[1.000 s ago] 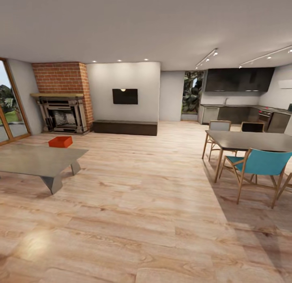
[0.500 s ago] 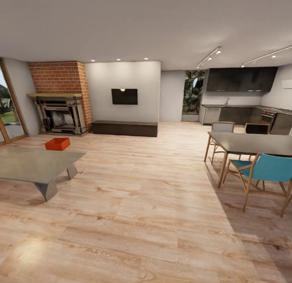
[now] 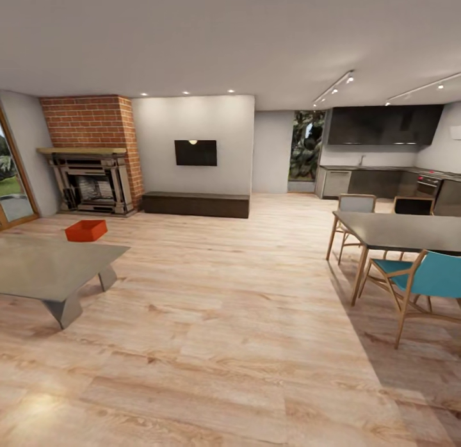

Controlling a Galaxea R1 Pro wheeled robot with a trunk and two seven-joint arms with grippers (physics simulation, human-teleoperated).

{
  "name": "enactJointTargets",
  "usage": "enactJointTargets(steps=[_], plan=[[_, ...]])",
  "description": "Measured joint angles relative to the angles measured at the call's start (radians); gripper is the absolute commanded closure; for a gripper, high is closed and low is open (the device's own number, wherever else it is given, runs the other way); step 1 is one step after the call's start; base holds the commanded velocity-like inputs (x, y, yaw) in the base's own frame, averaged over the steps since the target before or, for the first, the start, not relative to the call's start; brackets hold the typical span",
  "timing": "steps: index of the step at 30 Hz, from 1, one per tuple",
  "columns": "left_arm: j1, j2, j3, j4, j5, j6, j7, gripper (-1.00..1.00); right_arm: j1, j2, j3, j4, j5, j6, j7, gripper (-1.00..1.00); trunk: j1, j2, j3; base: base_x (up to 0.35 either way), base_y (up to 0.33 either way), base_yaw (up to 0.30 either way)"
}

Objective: Move the two storage containers from the living room to the garage. In the garage, place one container on the floor and stack the other container on top of it (either order is fine).

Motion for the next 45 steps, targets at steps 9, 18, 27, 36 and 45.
enactJointTargets(steps=[9, 18, 27, 36, 45], plan=[[0.000, 0.001, 0.000, 0.000, 0.000, 0.003, 0.000, -1.00, 0.000, -0.001, 0.000, 0.000, -0.005, 0.000, -0.001, -1.00, 0.000, 0.000, 0.000, 0.325, 0.000, 0.000], [0.000, 0.002, 0.000, 0.000, 0.000, 0.009, 0.000, -1.00, 0.000, 0.004, 0.002, 0.001, -0.003, 0.000, -0.007, -1.00, 0.000, 0.000, 0.000, 0.325, 0.000, 0.040], [0.000, 0.003, 0.000, 0.000, 0.001, 0.009, 0.000, -1.00, 0.000, 0.002, 0.001, 0.001, -0.003, 0.000, -0.007, -1.00, 0.000, 0.000, 0.000, 0.325, 0.000, 0.253], [0.000, 0.003, 0.000, 0.000, 0.003, 0.011, 0.000, -1.00, 0.000, -0.001, -0.001, 0.001, -0.005, 0.000, -0.007, -1.00, 0.000, 0.000, 0.000, 0.325, 0.000, 0.270], [0.000, 0.003, 0.000, 0.000, 0.003, 0.010, 0.000, -1.00, 0.000, -0.003, 0.002, 0.001, -0.004, 0.000, -0.006, -1.00, 0.000, 0.000, 0.000, 0.324, 0.000, 0.235]])
